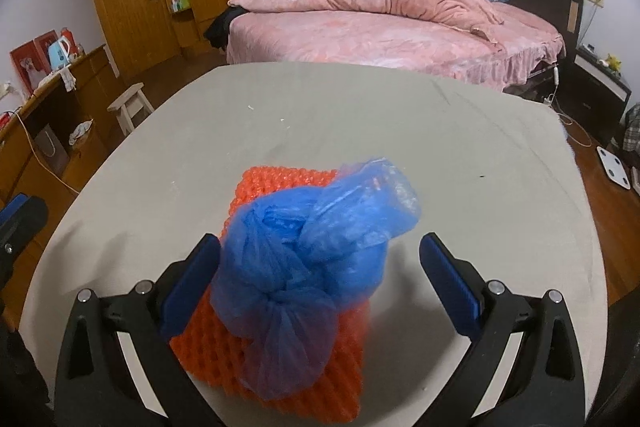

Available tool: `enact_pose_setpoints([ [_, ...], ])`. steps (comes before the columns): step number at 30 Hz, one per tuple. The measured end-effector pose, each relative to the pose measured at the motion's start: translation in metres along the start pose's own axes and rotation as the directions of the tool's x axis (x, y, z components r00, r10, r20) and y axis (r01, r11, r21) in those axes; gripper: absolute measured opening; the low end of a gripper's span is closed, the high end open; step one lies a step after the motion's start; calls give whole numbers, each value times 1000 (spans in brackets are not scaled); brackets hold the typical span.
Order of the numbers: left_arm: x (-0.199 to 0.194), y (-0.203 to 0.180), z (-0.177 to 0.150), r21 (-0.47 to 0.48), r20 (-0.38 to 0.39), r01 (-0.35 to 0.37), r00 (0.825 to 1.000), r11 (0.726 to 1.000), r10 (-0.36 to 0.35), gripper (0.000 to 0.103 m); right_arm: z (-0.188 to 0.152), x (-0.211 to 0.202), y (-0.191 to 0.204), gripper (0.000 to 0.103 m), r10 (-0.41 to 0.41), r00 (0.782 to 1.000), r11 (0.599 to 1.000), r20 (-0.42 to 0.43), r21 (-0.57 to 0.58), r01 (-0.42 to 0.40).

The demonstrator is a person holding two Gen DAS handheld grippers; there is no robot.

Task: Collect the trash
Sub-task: 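Grasp the blue bag with the right gripper while the left gripper grasps the orange mesh net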

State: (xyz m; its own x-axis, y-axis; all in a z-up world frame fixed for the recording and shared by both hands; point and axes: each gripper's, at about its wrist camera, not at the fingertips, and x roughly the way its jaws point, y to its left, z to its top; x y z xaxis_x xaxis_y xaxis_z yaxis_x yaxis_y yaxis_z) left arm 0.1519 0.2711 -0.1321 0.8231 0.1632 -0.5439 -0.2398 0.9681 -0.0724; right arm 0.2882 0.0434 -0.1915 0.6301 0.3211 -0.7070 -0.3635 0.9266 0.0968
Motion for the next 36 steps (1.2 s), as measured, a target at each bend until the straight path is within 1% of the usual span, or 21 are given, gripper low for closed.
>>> enact_pose_setpoints([
  [2, 0, -1, 1, -3, -2, 0, 1000, 1000, 0, 91, 0, 0, 2, 88, 8, 1000, 1000, -4, -10, -8],
  [3, 0, -1, 1, -4, -3, 2, 1000, 1000, -2, 91, 1, 1, 2, 79, 12, 1000, 1000, -9, -15, -13],
  [4, 0, -1, 1, -4, -3, 3, 1000, 1000, -3, 91, 0, 2, 2, 74, 22, 1000, 1000, -20, -20, -22],
  [5, 0, -1, 1, -1, -2, 4, 1000, 1000, -4, 91, 0, 2, 2, 72, 27, 999, 999, -25, -21, -28],
  [7, -2, -4, 1, 5, 0, 6, 1000, 1000, -6, 91, 0, 0, 1, 62, 39, 999, 999, -24, -20, -39],
  [9, -3, -8, 2, 8, 1, 10, 1000, 1000, -10, 91, 0, -3, -2, 59, 57, 998, 998, -19, -16, -57],
  [11, -5, -12, 2, 10, 1, 16, 1000, 1000, -16, 91, 1, -9, -6, 58, 77, 997, 997, -3, -7, -77],
  [16, -8, -28, 2, 27, -1, 38, 999, 999, -38, 91, 6, -30, -23, 58, 89, 995, 996, 46, 12, -90],
  [20, -7, -47, 2, 44, -7, 56, 998, 997, -56, 91, 4, -45, -42, 58, 61, 996, 998, 68, 28, -64],
  [23, 0, -59, -2, 48, -28, 73, 997, 996, -72, 91, 0, -53, -60, 58, 43, 997, 997, 71, 60, -47],
  [28, 19, -82, -15, 49, -94, 103, 991, 993, -98, 90, -13, -63, -86, 58, 3, 997, 997, 72, 78, -8],
  [30, 26, -87, -19, 50, -119, 110, 988, 993, -103, 88, -20, -66, -95, 58, -5, 998, 996, 68, 93, -1],
  [34, 41, -100, -26, 43, -184, 139, 975, 989, -129, 85, -32, -69, -107, 58, -15, 998, 993, 61, 115, 8],
  [36, 44, -103, -26, 39, -200, 151, 970, 988, -140, 83, -35, -69, -110, 58, -18, 998, 993, 57, 116, 11],
])
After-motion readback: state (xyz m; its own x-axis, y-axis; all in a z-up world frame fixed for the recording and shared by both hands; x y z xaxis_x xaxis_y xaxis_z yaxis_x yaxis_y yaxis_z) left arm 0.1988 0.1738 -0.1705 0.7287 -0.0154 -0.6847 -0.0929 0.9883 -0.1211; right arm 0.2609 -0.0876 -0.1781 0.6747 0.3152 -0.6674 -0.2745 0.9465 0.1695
